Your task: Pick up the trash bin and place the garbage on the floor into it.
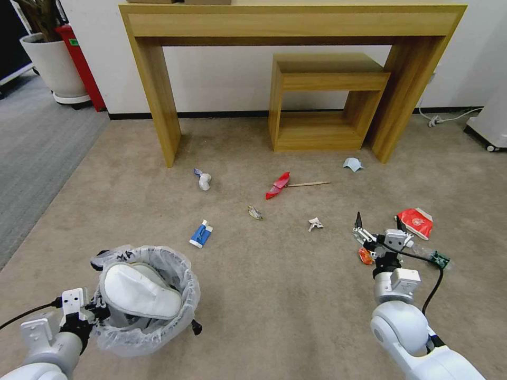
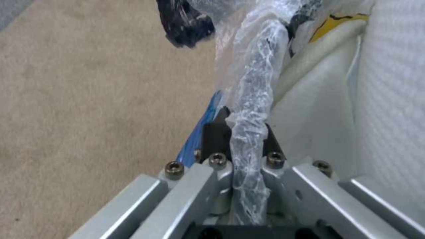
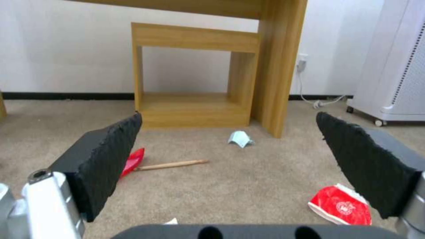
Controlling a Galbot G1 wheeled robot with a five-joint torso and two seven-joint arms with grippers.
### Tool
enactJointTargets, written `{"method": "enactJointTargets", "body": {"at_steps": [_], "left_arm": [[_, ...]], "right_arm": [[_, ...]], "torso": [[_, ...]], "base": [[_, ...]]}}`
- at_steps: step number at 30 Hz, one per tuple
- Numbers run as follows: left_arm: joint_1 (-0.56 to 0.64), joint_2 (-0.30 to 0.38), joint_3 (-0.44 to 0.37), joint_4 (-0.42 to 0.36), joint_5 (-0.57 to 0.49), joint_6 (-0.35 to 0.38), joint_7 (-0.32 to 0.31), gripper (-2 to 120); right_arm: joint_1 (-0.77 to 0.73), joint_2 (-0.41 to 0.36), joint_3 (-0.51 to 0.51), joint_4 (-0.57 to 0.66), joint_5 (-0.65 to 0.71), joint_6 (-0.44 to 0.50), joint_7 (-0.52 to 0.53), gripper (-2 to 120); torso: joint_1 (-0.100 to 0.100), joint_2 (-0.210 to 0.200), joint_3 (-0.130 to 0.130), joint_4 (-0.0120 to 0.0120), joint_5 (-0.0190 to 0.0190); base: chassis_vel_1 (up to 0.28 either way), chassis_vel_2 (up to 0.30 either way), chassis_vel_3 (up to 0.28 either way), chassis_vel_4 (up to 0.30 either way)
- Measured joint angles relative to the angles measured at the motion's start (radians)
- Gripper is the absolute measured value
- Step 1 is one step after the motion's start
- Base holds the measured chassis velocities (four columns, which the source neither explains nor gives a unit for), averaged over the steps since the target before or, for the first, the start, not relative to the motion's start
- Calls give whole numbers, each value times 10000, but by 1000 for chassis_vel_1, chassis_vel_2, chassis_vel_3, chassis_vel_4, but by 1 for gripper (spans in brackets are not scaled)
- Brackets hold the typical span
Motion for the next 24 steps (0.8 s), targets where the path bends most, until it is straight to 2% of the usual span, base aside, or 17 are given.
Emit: {"method": "enactJointTargets", "body": {"at_steps": [10, 24], "left_arm": [[201, -29, -131, -152, -451, -162, -86, 1], [229, 89, -129, -352, -1243, 190, -590, 1]], "right_arm": [[-111, 29, -89, 55, -122, 45, -12, 100], [-279, 80, -48, 18, -345, 208, -88, 100]], "torso": [[0, 0, 0, 0, 0], [0, 0, 0, 0, 0]], "base": [[0, 0, 0, 0], [0, 0, 0, 0]]}}
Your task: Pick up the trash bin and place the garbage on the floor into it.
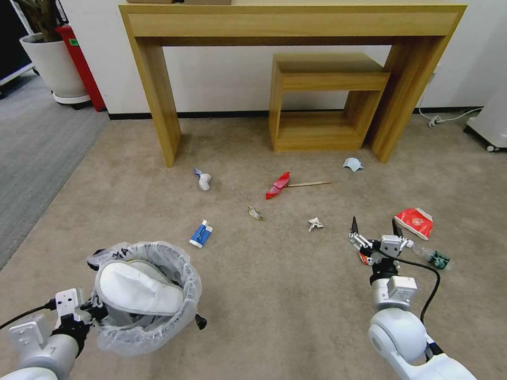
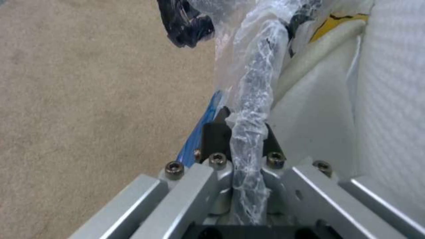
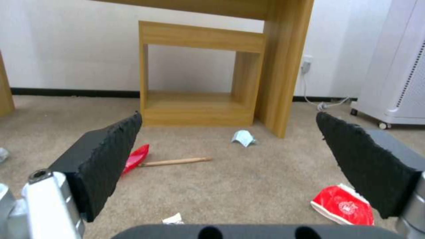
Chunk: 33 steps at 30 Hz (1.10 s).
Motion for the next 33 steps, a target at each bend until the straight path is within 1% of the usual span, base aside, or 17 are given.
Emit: {"method": "enactJointTargets", "body": {"at_steps": [10, 22, 27, 33], "left_arm": [[25, 57, -7, -15, -33, 31, -3, 1], [-15, 58, 41, 77, 193, -144, 58, 1], [-84, 80, 68, 88, 181, -134, 45, 1], [-93, 117, 48, 88, 149, -122, 37, 1]], "right_arm": [[17, 41, -64, -47, -65, 23, -39, 99], [81, 100, -228, -159, -203, 140, -47, 100], [187, 235, -257, -300, -597, 253, -43, 100], [182, 262, -317, -285, -553, 263, -43, 99]], "torso": [[0, 0, 0, 1, 0], [0, 0, 0, 0, 0], [0, 0, 0, 0, 1], [0, 0, 0, 0, 1]], "base": [[0, 0, 0, 0], [0, 0, 0, 0], [0, 0, 0, 0], [0, 0, 0, 0]]}}
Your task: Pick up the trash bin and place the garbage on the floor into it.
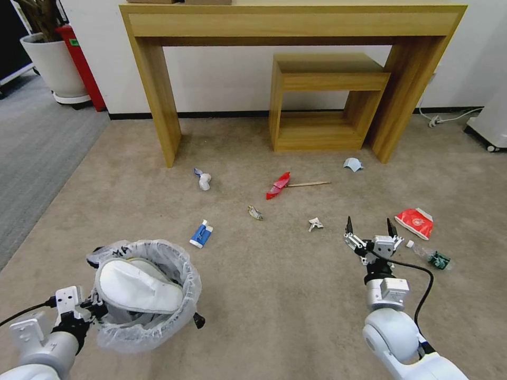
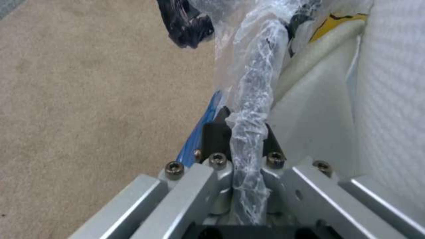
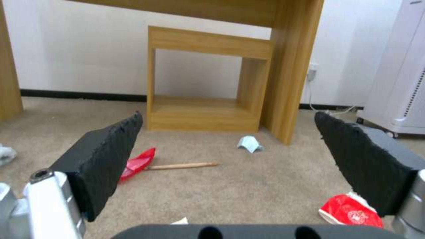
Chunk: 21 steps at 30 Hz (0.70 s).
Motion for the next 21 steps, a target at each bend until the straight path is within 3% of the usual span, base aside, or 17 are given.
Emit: {"method": "enactJointTargets", "body": {"at_steps": [5, 15, 21], "left_arm": [[-1, -4, 0, 13, -7, 0, 4, 1], [-69, -69, -4, 115, 15, -29, 39, 1], [-93, -65, -34, 144, 23, -47, 80, 1]], "right_arm": [[-30, 22, -13, -3, -14, 11, -13, 99], [-42, 28, -14, -93, -88, 149, -98, 99], [-66, 2, -31, -95, -17, 185, -168, 100]], "torso": [[0, 0, 0, 0, 1], [0, 0, 0, 1, -2], [0, 0, 0, 0, -2]], "base": [[17, 9, -14, -9], [149, 139, -123, -148], [32, 33, -40, -44]]}}
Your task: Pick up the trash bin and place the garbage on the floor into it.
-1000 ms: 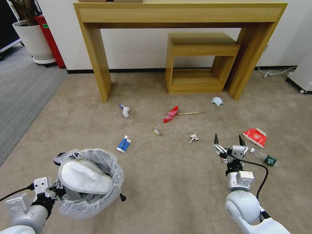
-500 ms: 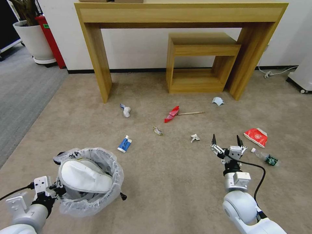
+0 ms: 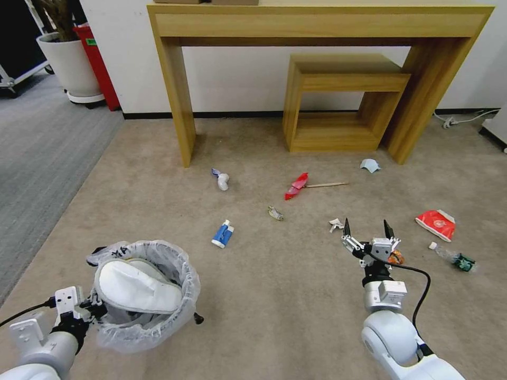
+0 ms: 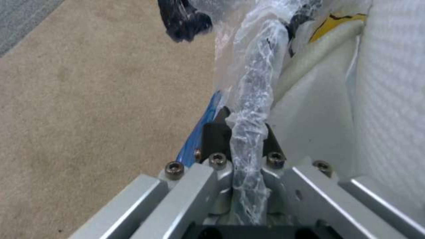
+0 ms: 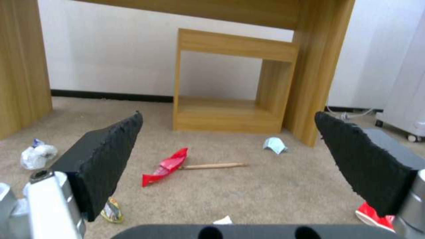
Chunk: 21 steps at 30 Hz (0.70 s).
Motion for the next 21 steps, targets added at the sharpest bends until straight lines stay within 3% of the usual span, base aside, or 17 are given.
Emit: {"method": "enactJointTargets", "body": {"at_steps": [21], "left_arm": [[-10, 302, -212, 126, -208, 6, 101, 1]], "right_arm": [[-310, 125, 12, 245, -71, 23, -138, 100]], "torso": [[0, 0, 0, 0, 0]], "base": [[0, 0, 0, 0]]}}
